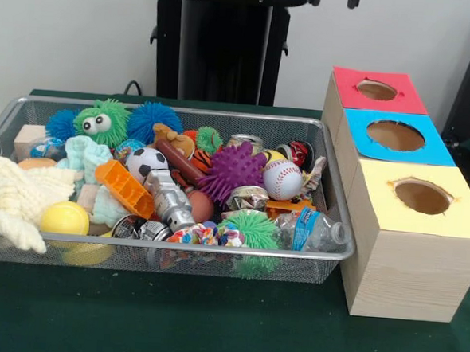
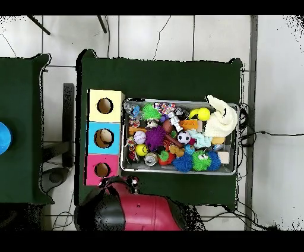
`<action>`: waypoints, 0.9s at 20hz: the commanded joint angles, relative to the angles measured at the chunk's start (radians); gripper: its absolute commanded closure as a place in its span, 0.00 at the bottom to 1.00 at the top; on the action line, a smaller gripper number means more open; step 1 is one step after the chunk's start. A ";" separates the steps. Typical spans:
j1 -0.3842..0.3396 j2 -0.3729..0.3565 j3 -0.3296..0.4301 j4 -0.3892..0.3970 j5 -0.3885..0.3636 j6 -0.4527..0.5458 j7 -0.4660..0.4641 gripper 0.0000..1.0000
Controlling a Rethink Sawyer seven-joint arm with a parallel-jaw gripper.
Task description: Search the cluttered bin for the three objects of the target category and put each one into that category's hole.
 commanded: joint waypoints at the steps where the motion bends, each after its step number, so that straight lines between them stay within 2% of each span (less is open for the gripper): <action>1: -0.070 0.079 0.084 -0.075 -0.018 0.017 0.015 0.00; 5: -0.120 0.091 0.107 -0.095 -0.029 0.030 -0.035 0.00; 10: -0.153 0.109 0.126 -0.107 -0.047 0.013 -0.042 0.00; 18: -0.166 0.231 0.151 -0.225 -0.057 0.004 0.007 0.00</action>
